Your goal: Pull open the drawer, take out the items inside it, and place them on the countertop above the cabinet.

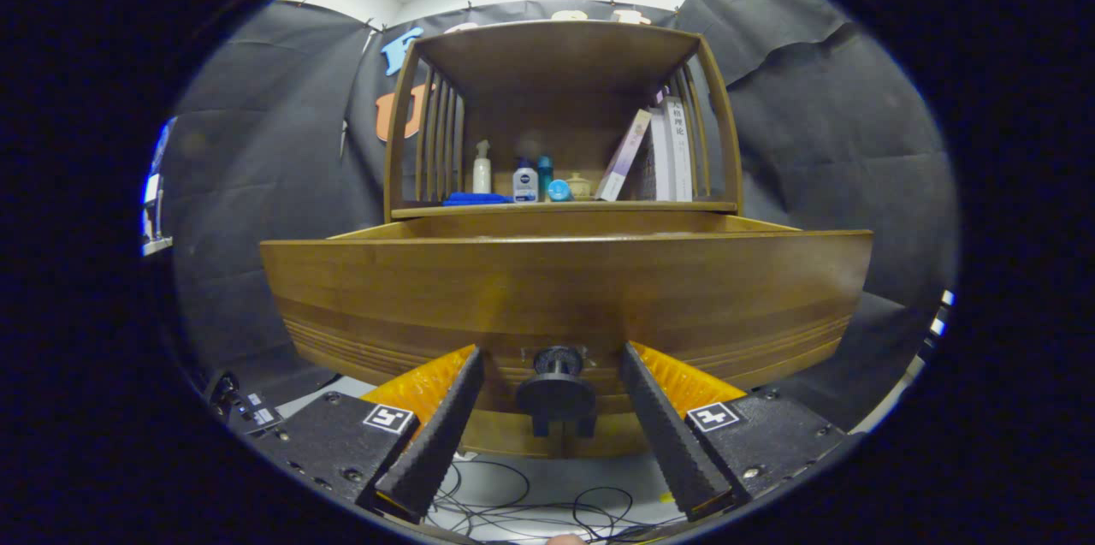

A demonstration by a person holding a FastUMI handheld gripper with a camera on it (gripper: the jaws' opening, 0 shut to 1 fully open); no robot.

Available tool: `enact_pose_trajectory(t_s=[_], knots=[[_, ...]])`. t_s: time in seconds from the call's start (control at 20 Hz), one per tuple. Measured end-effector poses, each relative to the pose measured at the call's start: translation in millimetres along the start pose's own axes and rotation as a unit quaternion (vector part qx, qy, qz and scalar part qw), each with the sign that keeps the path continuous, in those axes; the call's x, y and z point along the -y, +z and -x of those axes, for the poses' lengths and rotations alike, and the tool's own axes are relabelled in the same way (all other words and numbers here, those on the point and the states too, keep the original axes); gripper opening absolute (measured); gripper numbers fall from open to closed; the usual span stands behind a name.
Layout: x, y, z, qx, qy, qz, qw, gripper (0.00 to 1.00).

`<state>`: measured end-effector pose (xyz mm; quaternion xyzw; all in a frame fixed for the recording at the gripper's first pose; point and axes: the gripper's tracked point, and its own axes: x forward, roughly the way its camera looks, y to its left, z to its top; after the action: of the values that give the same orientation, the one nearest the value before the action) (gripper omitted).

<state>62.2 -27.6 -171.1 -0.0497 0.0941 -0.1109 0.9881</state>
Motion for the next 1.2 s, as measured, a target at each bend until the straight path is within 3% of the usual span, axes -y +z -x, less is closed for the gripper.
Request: enact_pose_trajectory(t_s=[0.25,0.55,1.2], knots=[[0,2,-6,0.002,-0.021,0.002,1.0,1.0],[9,7,-20,-0.002,0.0,-0.007,1.0,1.0],[3,15,-54,-0.011,0.0,0.0,1.0,0.98]])
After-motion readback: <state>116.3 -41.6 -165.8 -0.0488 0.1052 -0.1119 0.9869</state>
